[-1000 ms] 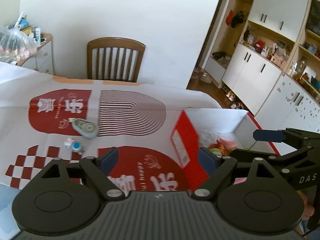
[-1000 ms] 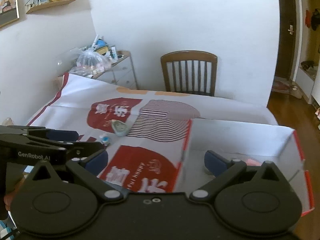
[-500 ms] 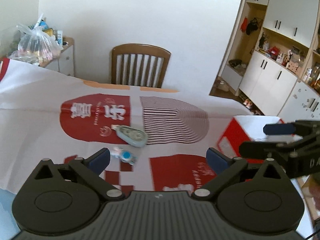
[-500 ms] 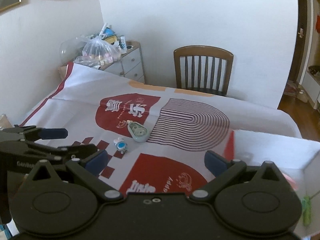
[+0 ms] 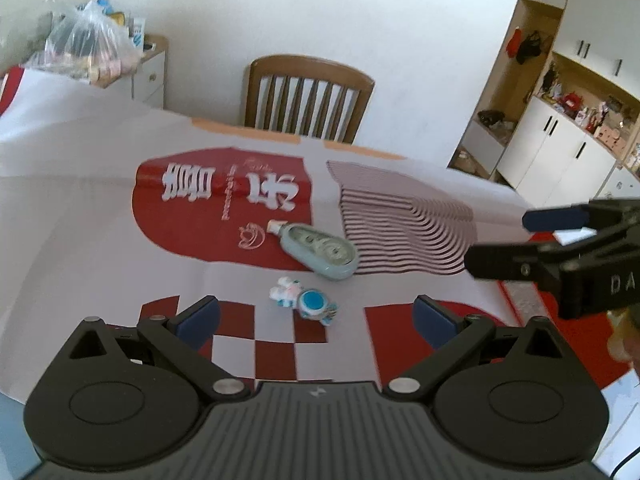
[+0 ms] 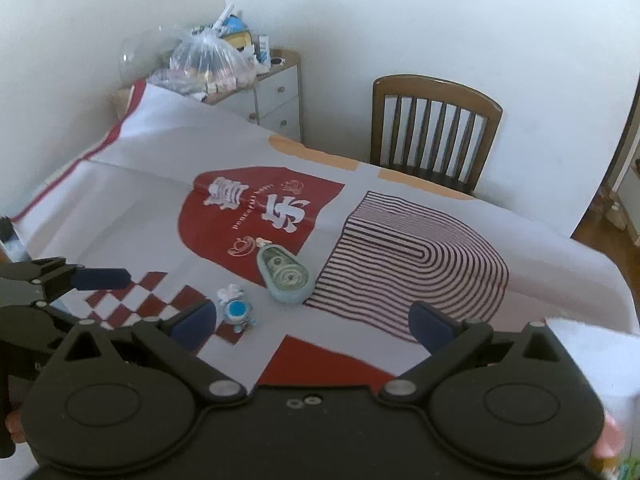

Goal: Organize rigid objects
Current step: 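Grasp the teal tape dispenser with the right gripper while the left gripper grasps the blue-white toy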

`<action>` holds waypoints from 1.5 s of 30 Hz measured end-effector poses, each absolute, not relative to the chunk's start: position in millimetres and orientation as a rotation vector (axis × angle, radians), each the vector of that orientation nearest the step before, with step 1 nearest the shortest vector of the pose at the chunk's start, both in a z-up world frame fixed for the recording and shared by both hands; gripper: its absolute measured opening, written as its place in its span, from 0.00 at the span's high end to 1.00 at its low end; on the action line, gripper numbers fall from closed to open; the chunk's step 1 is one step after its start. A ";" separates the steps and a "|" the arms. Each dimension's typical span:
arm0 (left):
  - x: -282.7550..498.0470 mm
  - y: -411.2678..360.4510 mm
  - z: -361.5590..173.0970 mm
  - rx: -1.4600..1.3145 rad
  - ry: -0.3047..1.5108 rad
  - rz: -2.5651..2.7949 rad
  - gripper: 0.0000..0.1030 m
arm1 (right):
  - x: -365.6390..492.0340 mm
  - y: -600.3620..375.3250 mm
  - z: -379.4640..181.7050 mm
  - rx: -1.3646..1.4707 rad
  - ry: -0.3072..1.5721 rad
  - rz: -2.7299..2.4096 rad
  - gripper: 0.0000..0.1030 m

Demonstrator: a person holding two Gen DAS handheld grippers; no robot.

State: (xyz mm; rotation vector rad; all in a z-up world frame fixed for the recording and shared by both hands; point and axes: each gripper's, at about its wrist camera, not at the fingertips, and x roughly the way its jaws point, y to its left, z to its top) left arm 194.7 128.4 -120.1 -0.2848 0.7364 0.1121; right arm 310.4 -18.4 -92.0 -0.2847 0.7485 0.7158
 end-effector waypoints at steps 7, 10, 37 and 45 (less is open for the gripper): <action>213.8 135.5 -145.4 -0.268 0.766 0.129 0.00 | 340.3 1.2 -109.8 -0.310 0.780 0.720 0.02; 218.9 137.2 -150.1 -0.266 0.767 0.124 0.00 | 349.9 9.7 -115.3 -0.320 0.801 0.743 0.03; 257.6 124.8 -192.3 -0.132 0.747 0.058 0.04 | 391.0 76.2 -187.0 -0.409 0.912 0.778 0.21; 254.4 117.7 -195.4 -0.067 0.729 0.081 0.15 | 391.0 80.9 -194.5 -0.415 0.913 0.769 0.26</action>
